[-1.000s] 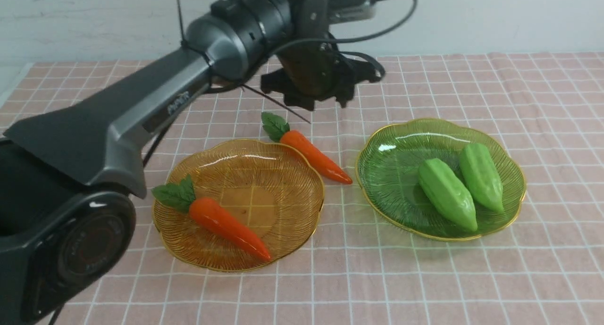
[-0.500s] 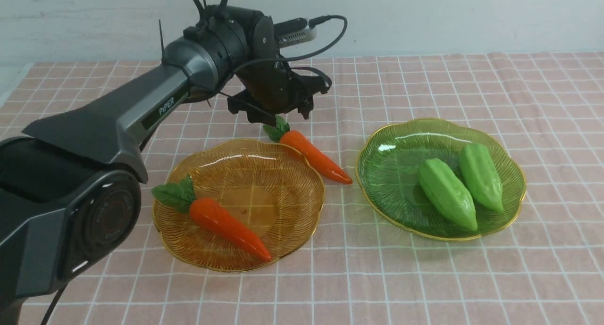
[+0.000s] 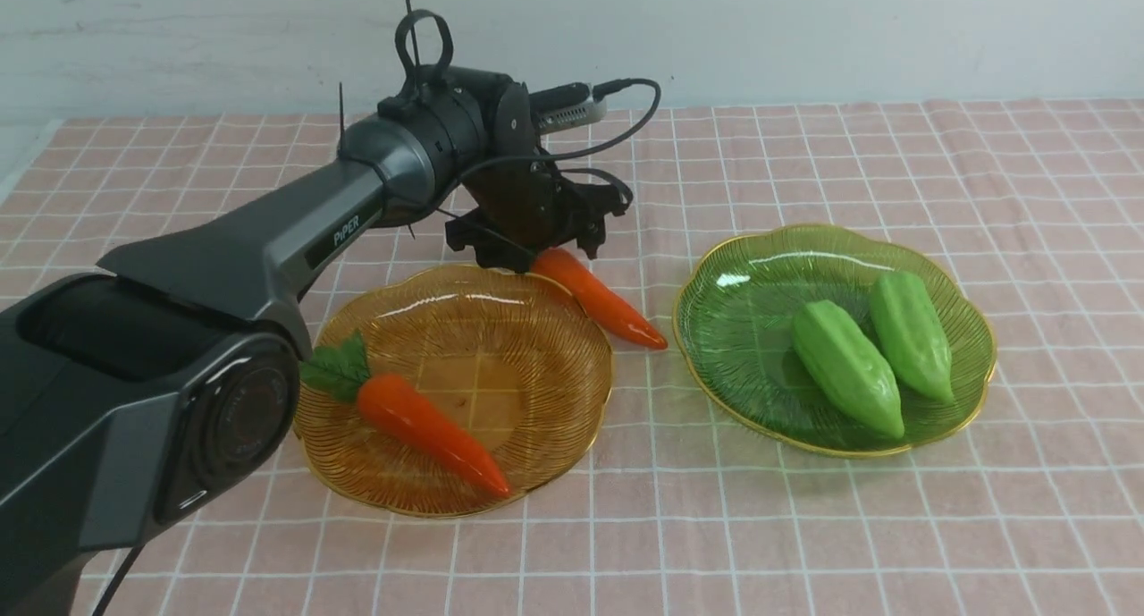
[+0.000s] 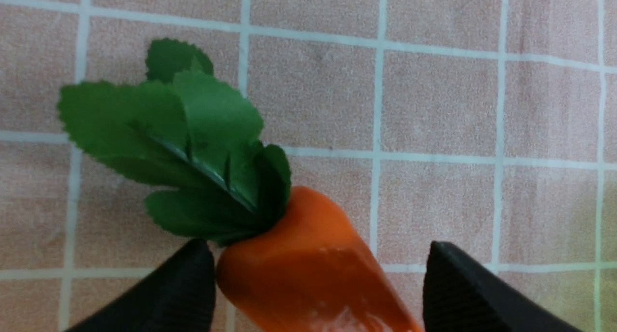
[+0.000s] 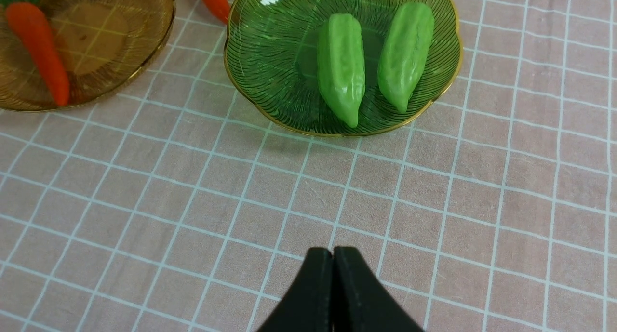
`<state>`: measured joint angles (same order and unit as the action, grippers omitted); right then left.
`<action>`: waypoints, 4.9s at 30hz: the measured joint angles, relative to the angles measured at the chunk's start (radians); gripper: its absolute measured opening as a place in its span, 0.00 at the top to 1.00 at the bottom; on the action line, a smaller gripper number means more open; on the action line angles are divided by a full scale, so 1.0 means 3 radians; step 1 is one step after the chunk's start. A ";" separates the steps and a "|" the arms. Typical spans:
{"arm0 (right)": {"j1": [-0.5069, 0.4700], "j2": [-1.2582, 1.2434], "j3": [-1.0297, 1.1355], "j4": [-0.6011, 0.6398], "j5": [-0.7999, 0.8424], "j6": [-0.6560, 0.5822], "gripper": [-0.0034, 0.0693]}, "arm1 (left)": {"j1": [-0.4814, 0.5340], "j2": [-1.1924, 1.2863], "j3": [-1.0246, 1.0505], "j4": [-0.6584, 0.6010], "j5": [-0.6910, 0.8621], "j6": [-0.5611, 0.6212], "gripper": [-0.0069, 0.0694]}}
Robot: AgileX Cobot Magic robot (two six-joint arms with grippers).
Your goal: Put different types of vegetables on the plate.
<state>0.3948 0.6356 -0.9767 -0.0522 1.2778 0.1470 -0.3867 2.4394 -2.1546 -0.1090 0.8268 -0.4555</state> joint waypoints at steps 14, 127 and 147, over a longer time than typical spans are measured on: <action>0.0000 0.0000 0.0000 -0.0073 0.0000 0.0000 0.98 | 0.0000 0.0062 -0.0182 0.0012 -0.0056 0.0008 0.60; 0.0000 -0.2001 0.2038 0.0226 -0.4179 0.0436 0.98 | 0.0044 -0.8191 0.5630 0.0266 -0.0381 0.1056 0.91; 0.0000 -0.2001 0.2038 0.0226 -0.4148 0.0414 0.98 | 0.1051 -0.8185 0.7186 0.0274 -0.1388 0.1679 0.91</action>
<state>0.3948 0.0353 -0.3652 0.0155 0.0334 0.2711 -0.0713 -0.0160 0.0013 -0.0267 0.4103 0.0482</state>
